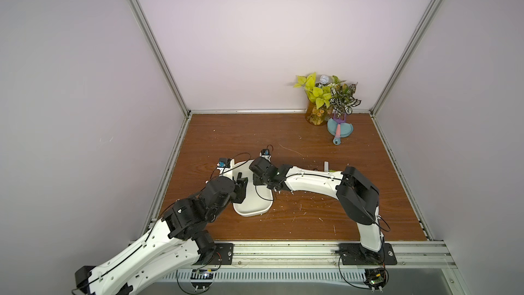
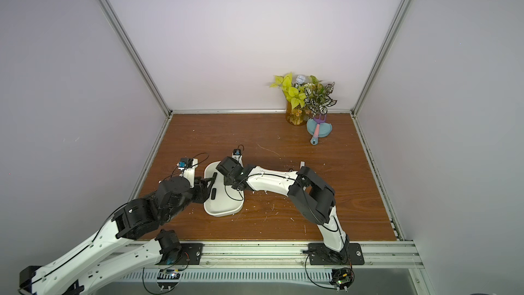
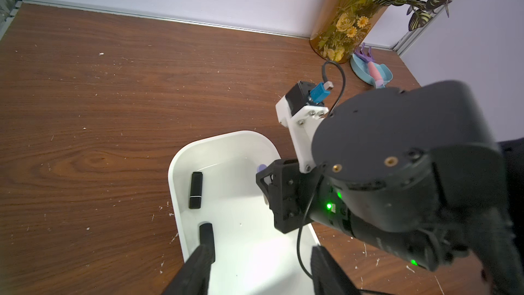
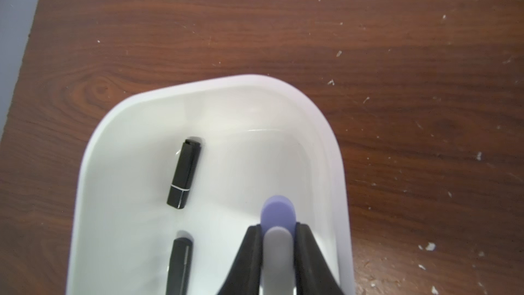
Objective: Put the usb flash drive into the storage box
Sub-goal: Place the USB flash in the storage box.
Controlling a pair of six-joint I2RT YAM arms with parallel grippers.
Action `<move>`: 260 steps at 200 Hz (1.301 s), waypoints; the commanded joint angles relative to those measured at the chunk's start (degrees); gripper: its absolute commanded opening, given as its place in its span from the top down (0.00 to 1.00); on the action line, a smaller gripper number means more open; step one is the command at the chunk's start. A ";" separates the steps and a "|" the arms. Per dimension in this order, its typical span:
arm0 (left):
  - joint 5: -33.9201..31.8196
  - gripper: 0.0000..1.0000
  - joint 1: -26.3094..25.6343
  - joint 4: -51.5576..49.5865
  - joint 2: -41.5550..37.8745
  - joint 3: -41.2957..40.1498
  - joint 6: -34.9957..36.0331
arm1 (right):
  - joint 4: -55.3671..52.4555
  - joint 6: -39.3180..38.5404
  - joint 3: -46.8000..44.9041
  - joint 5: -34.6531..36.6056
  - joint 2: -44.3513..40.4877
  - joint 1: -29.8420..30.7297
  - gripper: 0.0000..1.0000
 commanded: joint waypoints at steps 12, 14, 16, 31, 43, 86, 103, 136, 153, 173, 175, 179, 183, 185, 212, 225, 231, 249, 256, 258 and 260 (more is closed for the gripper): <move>-0.82 0.44 0.49 -0.21 -0.03 -0.58 -0.26 | -0.56 -1.63 3.72 -1.94 -1.05 0.03 0.87; -0.90 0.44 0.52 -0.21 -0.11 -0.59 -0.32 | -0.54 -1.71 4.01 -2.09 -0.88 0.12 0.87; -0.92 0.44 0.51 -0.21 -0.17 -0.55 -0.27 | -0.58 -1.69 4.31 -2.13 -0.74 0.21 0.87; -1.06 0.44 0.48 -0.23 -0.18 -0.59 -0.26 | -1.50 -1.91 7.58 -2.29 1.27 1.24 0.86; -1.16 0.44 0.53 -0.21 -0.19 -0.57 -0.26 | -3.09 -2.17 11.31 -2.97 3.71 1.96 0.86; -1.14 0.44 0.50 -0.21 -0.06 -0.65 -0.26 | -3.21 -0.46 15.92 -3.05 9.01 2.36 0.86; -1.16 0.44 0.53 -0.21 -0.08 -0.68 -0.25 | -3.21 -0.19 17.36 -3.05 10.63 2.33 0.86; -1.15 0.44 0.51 -0.30 -0.10 -0.64 -0.34 | -3.78 0.17 19.73 -3.13 13.66 2.08 0.85; -1.16 0.44 0.53 -0.22 -0.39 -0.66 -0.34 | -3.83 0.39 20.22 -3.05 14.58 1.81 0.85; -1.22 0.44 0.49 -0.23 -0.39 -0.67 -0.30 | -3.78 0.44 20.28 -2.62 15.03 1.31 0.84; -1.18 0.44 0.52 -0.22 -0.37 -0.68 -0.33 | -3.78 0.43 20.24 -2.61 15.03 1.30 0.84; -1.17 0.44 0.53 -0.21 -0.36 -0.66 -0.34 | -3.78 0.50 20.23 -2.54 15.11 1.19 0.84; -1.16 0.44 0.51 -0.23 -0.38 -0.68 -0.34 | -3.78 0.52 20.25 -2.53 15.20 1.16 0.84; -1.16 0.44 0.53 -0.22 -0.35 -0.68 -0.34 | -3.78 0.52 20.19 -2.52 15.27 1.06 0.84; -1.16 0.44 0.53 -0.34 -0.10 -0.66 -0.34 | -3.09 0.69 20.24 -4.22 16.07 0.62 0.82; -1.15 0.44 0.53 -0.22 -0.15 -0.62 -0.34 | -3.07 0.68 20.43 -4.26 16.29 0.56 0.81; -1.14 0.44 0.47 -0.22 -0.12 -0.67 -0.33 | -3.08 0.69 20.49 -4.35 16.41 0.57 0.80; -1.15 0.43 0.48 -0.22 -0.10 -0.68 -0.38 | -2.82 0.56 20.68 -4.85 16.61 0.41 0.77; -1.13 0.43 0.53 -0.29 -0.15 -0.68 -0.34 | -2.68 0.53 20.68 -5.30 16.61 0.36 0.76; -1.13 0.43 0.53 -0.25 -0.11 -0.68 -0.32 | -2.65 0.54 20.62 -5.39 16.61 0.36 0.75; -1.13 0.43 0.53 -0.26 -0.15 -0.68 -0.34 | -2.64 0.52 20.63 -5.48 16.61 0.36 0.75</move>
